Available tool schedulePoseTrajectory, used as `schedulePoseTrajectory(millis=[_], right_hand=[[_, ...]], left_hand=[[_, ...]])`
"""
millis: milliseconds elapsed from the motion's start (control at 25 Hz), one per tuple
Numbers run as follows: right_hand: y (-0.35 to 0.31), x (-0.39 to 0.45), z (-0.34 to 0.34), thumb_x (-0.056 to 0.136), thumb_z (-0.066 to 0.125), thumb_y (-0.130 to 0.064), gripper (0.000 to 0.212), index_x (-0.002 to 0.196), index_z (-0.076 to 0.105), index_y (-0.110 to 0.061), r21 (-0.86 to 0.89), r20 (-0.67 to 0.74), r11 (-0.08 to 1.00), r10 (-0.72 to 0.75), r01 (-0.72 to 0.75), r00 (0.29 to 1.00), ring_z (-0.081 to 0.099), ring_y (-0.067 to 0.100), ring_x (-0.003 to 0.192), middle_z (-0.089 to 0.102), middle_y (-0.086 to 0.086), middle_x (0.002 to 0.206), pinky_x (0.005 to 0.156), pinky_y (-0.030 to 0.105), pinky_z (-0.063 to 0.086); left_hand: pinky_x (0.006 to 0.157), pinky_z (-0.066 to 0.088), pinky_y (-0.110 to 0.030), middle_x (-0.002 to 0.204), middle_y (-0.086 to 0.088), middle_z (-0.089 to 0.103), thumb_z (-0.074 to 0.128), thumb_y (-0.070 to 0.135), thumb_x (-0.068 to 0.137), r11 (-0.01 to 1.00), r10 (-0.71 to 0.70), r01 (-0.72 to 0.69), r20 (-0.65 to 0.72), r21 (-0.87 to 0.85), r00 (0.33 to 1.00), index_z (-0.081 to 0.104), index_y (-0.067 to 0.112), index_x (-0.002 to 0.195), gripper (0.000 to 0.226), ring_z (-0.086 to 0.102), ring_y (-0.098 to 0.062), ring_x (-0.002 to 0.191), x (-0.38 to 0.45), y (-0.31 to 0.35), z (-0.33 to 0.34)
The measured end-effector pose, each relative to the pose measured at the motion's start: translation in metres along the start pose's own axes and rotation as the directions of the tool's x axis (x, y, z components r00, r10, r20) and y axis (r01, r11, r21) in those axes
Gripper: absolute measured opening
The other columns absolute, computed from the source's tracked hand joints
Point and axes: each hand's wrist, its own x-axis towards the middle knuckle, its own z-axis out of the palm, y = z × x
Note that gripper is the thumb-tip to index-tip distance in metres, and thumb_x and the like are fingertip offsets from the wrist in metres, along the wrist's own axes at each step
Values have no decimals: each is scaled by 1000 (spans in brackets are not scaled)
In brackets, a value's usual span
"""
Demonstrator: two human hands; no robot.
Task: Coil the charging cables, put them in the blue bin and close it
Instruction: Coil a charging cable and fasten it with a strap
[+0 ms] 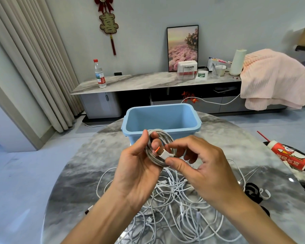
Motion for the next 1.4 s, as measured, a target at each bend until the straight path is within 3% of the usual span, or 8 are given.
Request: schedulePoseTrajectory(millis=[160,280,400,640,920,1120,1240,1400], right_hand=[[5,-8,16,87,71,-28,15,82,73,-14,-208,-84,967,-168,148,982,59,17,75,66,-7,83,62,34,49],[3,-13,24,90,69,-22,13,91,75,-11,-318,-85,925,-245,207,966,60,22,80,68,-1,92,67,37,52],[3,-13,24,88,68,-24,24,107,70,-9,-412,15,873,-281,262,960,59,25,91,66,3,105,76,40,52],[4,-6,24,97,59,-10,12,98,71,-6,-597,49,710,-433,374,900,61,27,87,67,10,97,75,38,50],[-7,-6,18,94,61,-4,15,83,72,-1,-594,33,672,-530,443,847,62,29,72,64,11,78,65,40,54],[-17,-8,22,91,65,-4,12,82,73,-1,-624,37,634,-560,457,828,62,28,70,64,10,76,64,37,55],[-19,-6,14,91,66,-4,11,83,74,0,-629,34,620,-581,469,813,64,28,72,67,10,78,64,37,56],[-15,-6,11,91,66,-4,12,83,74,0,-638,64,601,-583,482,810,62,28,71,66,10,77,61,37,55]], left_hand=[[87,46,-31,72,-9,64,54,24,87,1000,13,-14,-43,-17,999,62,3,87,22,60,-18,66,2,0,-3],[89,46,-30,75,-10,67,50,24,92,999,18,-20,-67,-37,998,60,2,92,25,63,-17,60,4,3,-4],[90,43,-29,71,-7,61,49,24,93,995,-10,4,-55,-101,998,60,3,88,24,57,-14,56,4,7,-6],[84,44,-25,58,-1,45,47,21,93,991,-47,40,-47,-126,998,57,3,86,22,43,-12,48,1,11,-6],[64,59,-26,64,-9,60,54,16,82,991,-108,112,-57,74,993,63,-2,78,20,55,-18,54,-2,22,5],[84,57,-32,69,-9,64,59,16,82,927,-298,283,23,248,954,69,-2,81,21,61,-18,57,-2,47,3],[72,59,-30,78,-11,72,68,14,72,915,-340,312,72,257,938,73,-2,87,23,68,-20,67,-5,54,1],[69,57,-28,81,-12,72,59,15,77,901,-350,324,44,288,936,74,-1,84,23,68,-19,67,-5,51,2]])
